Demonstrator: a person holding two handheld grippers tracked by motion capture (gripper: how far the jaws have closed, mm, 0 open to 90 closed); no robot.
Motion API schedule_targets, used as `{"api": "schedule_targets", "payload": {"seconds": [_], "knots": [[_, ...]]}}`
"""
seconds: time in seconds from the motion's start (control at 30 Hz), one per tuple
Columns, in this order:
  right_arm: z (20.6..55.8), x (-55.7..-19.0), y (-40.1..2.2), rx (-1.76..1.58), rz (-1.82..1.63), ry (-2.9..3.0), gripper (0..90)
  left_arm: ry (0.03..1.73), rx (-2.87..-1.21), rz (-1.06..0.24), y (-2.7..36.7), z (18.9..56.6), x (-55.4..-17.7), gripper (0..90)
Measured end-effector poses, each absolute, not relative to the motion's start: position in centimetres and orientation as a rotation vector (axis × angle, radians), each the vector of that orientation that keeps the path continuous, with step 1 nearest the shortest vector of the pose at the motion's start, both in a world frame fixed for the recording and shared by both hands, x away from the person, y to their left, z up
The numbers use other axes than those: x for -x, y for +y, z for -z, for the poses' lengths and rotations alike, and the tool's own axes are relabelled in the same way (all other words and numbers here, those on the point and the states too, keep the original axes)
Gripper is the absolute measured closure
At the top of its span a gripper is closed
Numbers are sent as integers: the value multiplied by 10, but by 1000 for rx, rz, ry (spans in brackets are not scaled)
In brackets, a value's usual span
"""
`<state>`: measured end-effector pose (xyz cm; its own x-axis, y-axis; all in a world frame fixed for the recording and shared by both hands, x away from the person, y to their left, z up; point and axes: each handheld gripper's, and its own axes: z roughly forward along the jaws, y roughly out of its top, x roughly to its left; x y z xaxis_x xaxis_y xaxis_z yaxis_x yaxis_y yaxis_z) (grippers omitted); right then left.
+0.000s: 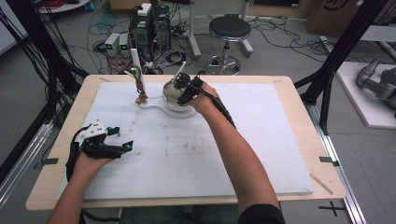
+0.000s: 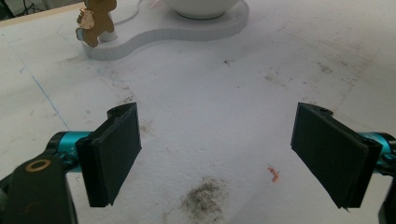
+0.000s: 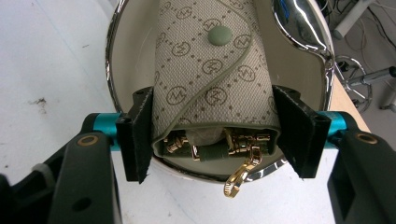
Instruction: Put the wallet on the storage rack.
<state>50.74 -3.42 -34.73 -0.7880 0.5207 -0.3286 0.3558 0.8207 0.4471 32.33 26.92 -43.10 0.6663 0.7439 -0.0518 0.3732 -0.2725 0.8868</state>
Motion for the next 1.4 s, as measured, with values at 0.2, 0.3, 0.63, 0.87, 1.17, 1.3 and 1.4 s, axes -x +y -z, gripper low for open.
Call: {"api": "schedule_targets", "payload": {"seconds": [0.2, 0.3, 0.63, 0.87, 1.17, 1.3, 1.4], "knots": [[348, -507, -34, -639, -489, 2550, 344, 868, -1892, -466, 267, 431, -323, 158], [347, -507, -36, -668, -498, 2545, 339, 868, -1890, -460, 266, 431, -323, 158], [333, -501, -50, -700, -556, 2505, 223, 869, -1886, -450, 267, 431, -323, 158], [326, -487, -72, -721, -677, 2493, 218, 871, -1876, -462, 269, 430, -320, 158], [305, -463, -103, -709, -783, 2475, 208, 864, -1883, -465, 267, 429, -320, 161], [300, -451, -123, -681, -881, 2427, 208, 866, -1888, -461, 264, 430, -321, 161], [302, -444, -141, -715, -925, 2412, 208, 857, -1893, -461, 262, 429, -321, 161]]}}
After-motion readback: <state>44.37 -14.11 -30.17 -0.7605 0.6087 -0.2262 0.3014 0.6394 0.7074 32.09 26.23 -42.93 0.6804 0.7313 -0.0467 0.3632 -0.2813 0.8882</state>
